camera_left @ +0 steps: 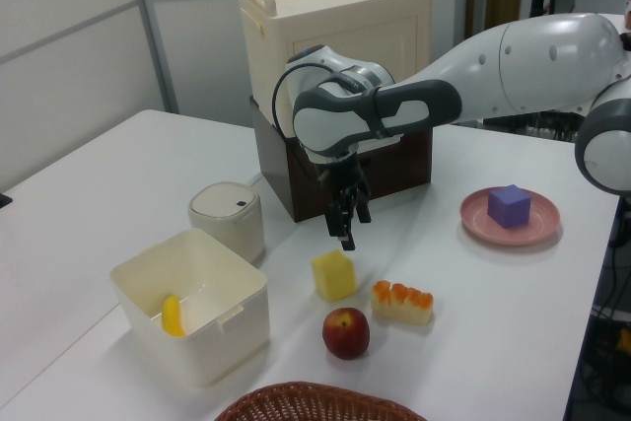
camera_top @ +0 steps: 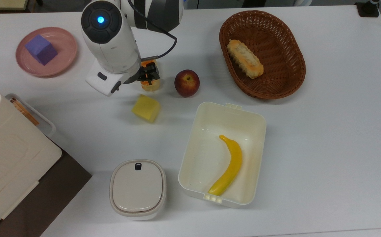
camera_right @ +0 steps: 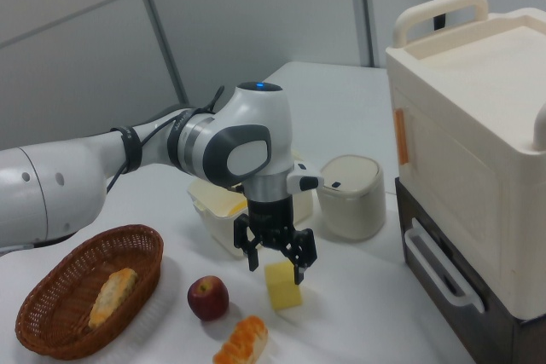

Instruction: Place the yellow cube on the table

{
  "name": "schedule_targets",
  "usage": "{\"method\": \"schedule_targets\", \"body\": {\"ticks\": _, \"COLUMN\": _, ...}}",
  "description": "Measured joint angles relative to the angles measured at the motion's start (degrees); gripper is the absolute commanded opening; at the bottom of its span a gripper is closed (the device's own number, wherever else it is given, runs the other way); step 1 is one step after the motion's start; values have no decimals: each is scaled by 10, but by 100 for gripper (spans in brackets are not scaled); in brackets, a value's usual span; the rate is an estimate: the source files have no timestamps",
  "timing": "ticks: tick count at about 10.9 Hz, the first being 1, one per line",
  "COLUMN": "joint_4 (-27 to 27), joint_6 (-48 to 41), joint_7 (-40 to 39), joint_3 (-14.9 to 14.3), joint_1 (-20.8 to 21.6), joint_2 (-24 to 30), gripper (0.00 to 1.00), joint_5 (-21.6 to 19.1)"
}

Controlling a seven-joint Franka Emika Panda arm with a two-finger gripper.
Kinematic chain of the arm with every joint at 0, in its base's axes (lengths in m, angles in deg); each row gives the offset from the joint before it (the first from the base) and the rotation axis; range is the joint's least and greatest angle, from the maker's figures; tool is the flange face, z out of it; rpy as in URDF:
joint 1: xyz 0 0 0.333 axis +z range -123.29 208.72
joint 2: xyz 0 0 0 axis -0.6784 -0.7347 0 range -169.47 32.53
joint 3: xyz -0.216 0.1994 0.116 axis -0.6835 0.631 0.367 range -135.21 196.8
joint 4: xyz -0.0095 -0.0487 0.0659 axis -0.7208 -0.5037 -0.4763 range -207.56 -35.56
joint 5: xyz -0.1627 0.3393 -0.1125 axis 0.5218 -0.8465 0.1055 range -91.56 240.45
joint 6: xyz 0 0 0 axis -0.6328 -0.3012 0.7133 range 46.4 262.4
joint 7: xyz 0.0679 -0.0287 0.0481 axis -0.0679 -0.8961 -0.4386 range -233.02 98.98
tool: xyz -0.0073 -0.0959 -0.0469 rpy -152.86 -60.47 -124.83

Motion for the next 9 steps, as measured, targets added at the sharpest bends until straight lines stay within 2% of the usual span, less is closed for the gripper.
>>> {"method": "schedule_targets", "body": {"ticks": 4, "joint_4": 13, "joint_6": 0, "joint_7": 4, "joint_3": 0, "joint_1": 1, "joint_2": 42, "gripper": 100, "joint_5": 0}}
{"method": "schedule_targets", "body": {"ticks": 7, "joint_4": 16, "joint_6": 0, "joint_7": 79, "joint_3": 0, "joint_1": 6, "joint_2": 86, "gripper": 100, "joint_5": 9}}
{"method": "schedule_targets", "body": {"ticks": 9, "joint_4": 16, "joint_6": 0, "joint_7": 99, "joint_3": -1, "joint_1": 6, "joint_2": 100, "gripper": 100, "joint_5": 27}}
